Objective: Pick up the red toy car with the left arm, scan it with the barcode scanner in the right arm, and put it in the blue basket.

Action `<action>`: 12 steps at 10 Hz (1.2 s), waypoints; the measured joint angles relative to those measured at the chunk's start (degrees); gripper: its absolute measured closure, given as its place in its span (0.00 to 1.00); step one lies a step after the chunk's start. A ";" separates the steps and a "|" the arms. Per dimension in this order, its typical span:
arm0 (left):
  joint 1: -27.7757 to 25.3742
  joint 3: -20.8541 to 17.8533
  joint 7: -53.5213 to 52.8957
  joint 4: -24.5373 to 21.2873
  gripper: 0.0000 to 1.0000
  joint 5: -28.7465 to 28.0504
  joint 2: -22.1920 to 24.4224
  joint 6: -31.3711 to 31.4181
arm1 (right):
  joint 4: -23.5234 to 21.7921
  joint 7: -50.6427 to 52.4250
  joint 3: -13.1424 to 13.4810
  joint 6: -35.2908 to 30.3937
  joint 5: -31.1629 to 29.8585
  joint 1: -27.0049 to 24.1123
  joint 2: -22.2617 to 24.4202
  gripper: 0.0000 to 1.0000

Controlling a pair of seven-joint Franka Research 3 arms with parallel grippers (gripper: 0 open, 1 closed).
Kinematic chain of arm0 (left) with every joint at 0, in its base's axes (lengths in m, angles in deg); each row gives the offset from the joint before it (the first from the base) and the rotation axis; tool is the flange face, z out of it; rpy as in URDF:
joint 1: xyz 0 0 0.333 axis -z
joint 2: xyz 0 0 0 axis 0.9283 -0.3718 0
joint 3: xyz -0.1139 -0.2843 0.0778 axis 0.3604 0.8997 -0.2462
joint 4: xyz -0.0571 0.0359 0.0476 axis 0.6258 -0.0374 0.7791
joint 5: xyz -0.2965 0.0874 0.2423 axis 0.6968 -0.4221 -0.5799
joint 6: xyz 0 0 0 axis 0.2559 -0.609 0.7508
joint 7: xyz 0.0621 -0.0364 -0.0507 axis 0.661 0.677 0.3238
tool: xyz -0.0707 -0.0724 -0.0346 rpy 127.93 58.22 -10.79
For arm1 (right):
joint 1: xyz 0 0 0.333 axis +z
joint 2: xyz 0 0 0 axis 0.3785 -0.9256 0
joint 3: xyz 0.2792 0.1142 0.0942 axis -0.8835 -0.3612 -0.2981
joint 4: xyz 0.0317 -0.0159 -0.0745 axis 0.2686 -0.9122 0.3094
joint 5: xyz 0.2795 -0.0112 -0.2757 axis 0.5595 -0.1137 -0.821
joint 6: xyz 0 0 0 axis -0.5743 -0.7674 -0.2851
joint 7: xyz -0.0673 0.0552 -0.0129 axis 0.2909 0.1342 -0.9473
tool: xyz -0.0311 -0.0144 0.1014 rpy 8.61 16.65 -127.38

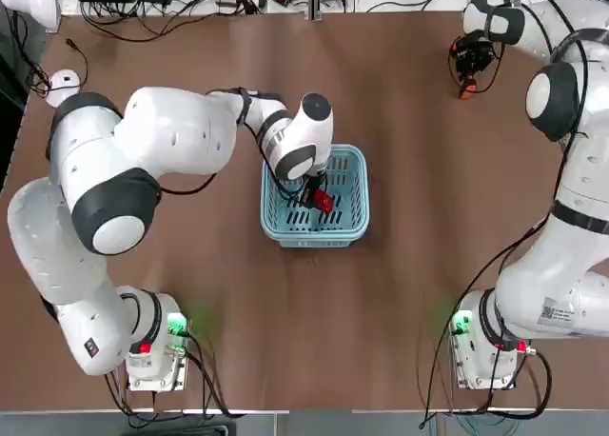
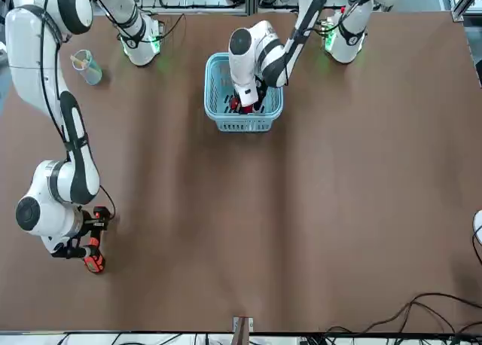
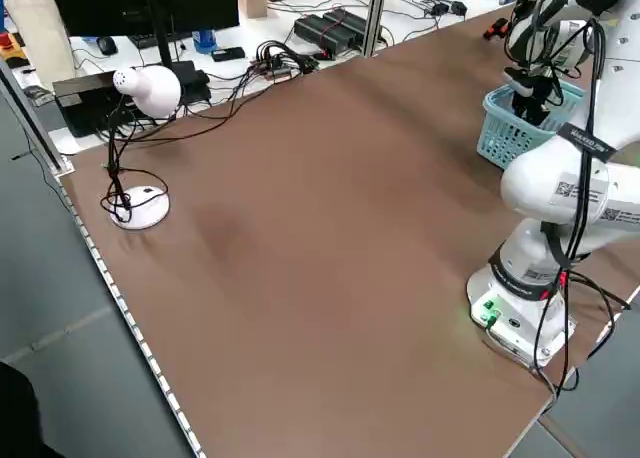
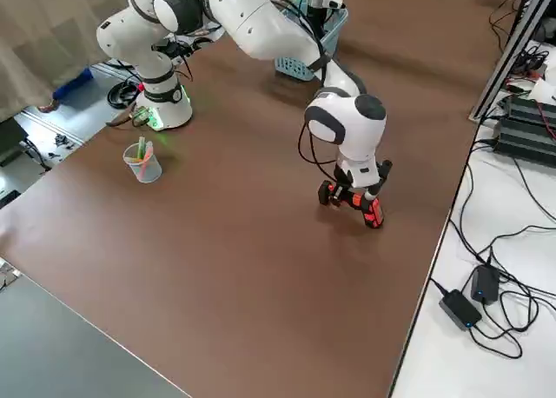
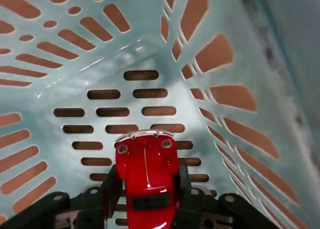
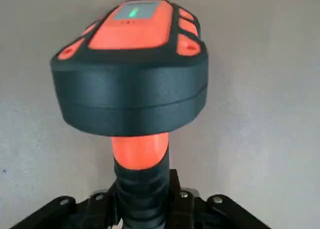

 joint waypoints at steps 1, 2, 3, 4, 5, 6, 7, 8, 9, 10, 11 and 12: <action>0.00 0.00 0.00 0.02 0.50 0.00 -0.05 0.00 | 0.04 0.00 0.00 0.10 0.00 0.00 -0.08 0.64; 0.03 0.02 0.00 0.08 0.37 0.00 -0.05 0.00 | 0.11 0.00 0.00 0.47 0.00 0.00 -0.30 0.64; 0.11 0.02 0.02 0.21 0.24 0.00 -0.05 0.00 | 0.17 0.00 0.06 0.72 -0.06 -0.04 -0.51 0.64; 0.16 0.04 0.02 0.39 0.08 0.00 -0.05 0.00 | 0.17 -0.01 0.04 0.79 -0.06 -0.07 -0.57 0.65; 0.24 0.12 0.06 0.61 0.01 0.00 -0.02 0.00 | 0.17 -0.01 0.04 0.79 -0.06 -0.07 -0.58 0.65; 0.25 0.15 0.07 1.06 0.00 0.00 0.26 -0.06 | 0.17 -0.01 0.04 0.79 -0.06 -0.08 -0.58 0.65; 0.25 0.19 0.07 1.42 0.00 0.00 1.28 -0.84 | 0.17 -0.01 0.04 0.82 -0.06 -0.07 -0.61 0.63; 0.21 0.19 0.07 1.80 0.00 0.00 3.10 -2.57 | 0.08 -0.01 -0.01 1.01 -0.07 -0.08 -1.07 0.52; 0.05 0.18 0.06 2.37 0.00 0.00 5.43 -4.66 | 0.08 -0.01 -0.11 1.41 -0.07 -0.07 -1.61 0.36; -0.24 0.03 0.05 3.89 0.00 0.00 7.78 -8.35 | 0.21 -0.01 -0.15 1.83 -0.07 -0.07 -1.80 0.29; -1.11 -0.25 -0.05 6.98 0.00 0.00 9.58 -13.57 | 0.82 -0.01 -0.16 1.76 -0.07 -0.07 -1.75 0.26; -3.37 -0.44 -0.64 10.81 0.00 -0.01 10.58 -18.06 | 1.60 -0.01 -0.18 1.46 -0.06 -0.07 -1.63 0.24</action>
